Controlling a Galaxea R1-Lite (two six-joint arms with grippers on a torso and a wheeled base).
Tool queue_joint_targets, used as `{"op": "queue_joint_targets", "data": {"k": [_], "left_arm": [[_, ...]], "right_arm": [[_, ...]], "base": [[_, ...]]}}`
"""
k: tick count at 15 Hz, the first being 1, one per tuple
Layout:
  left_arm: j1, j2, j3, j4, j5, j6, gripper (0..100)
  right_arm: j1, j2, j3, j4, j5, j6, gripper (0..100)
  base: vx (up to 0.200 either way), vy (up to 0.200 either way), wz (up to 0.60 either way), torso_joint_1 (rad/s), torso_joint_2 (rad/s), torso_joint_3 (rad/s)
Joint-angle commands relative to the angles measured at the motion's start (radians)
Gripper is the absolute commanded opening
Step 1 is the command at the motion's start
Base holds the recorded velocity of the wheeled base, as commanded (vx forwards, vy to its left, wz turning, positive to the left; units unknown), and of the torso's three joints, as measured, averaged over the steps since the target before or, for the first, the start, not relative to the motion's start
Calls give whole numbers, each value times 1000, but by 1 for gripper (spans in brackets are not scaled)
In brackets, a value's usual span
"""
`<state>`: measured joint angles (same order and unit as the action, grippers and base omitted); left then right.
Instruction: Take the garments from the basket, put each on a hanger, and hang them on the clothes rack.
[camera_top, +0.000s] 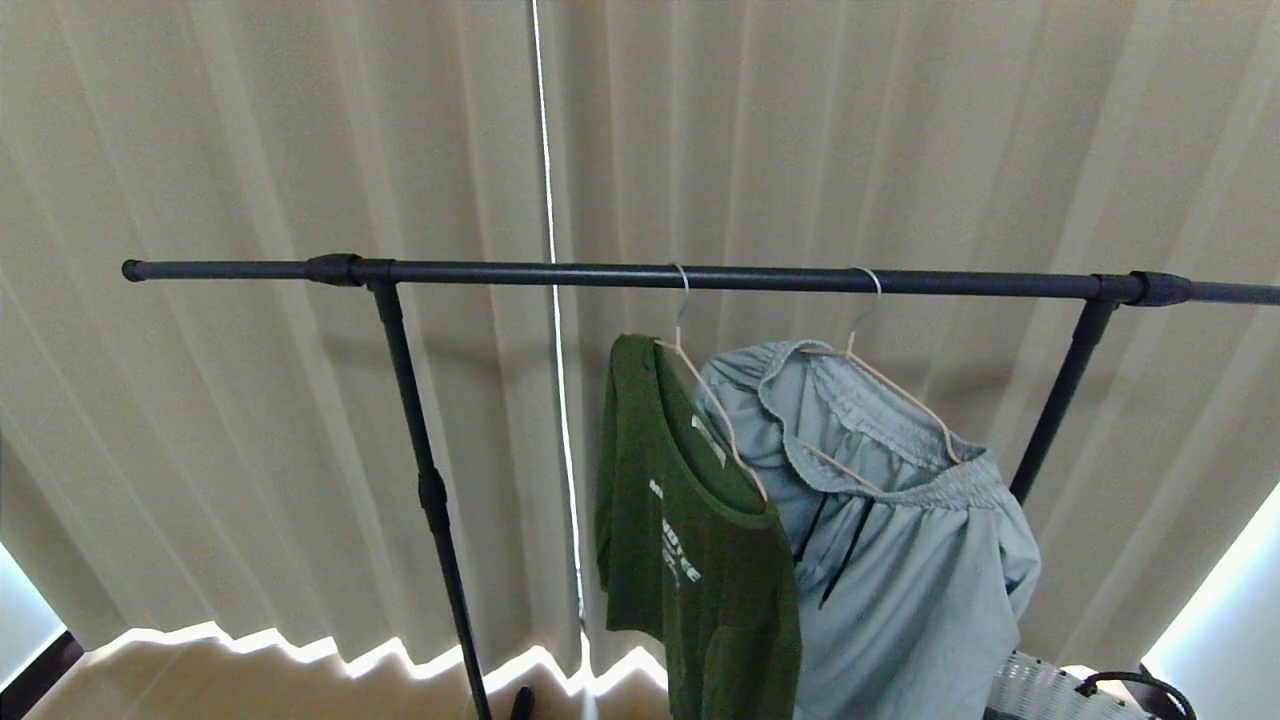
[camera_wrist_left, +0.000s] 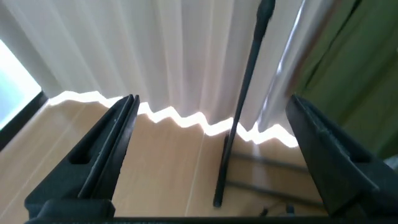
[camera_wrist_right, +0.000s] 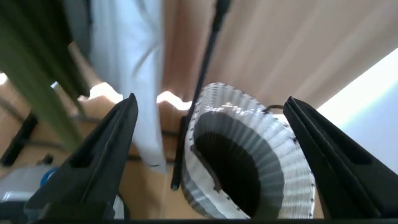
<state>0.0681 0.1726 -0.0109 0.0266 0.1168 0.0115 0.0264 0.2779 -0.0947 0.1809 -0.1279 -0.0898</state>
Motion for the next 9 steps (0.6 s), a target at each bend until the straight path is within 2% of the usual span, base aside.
{"op": "queue_joint_targets", "data": {"k": [1,6,8,9], "left_arm": [[-27,-100,2,-4,1,-2,100],[-59,-130,0,-1,-11,-16,100],[-70,-169,3,-5,-20,-58,100],[-70,-169,5,-8,-3,-65,100]], "right_arm": [[-10,-80,-2,2,-9,-1,100],[-14,-273,-2,2,-10,-1,100],[-25,-278,13,-6,-35,74,100],[-25,-278,23,-11,-36,82,100]], "base": [[0,0,0,0,0,0],[0,0,0,0,0,0],[0,0,0,0,0,0],[0,0,0,0,0,0]]}}
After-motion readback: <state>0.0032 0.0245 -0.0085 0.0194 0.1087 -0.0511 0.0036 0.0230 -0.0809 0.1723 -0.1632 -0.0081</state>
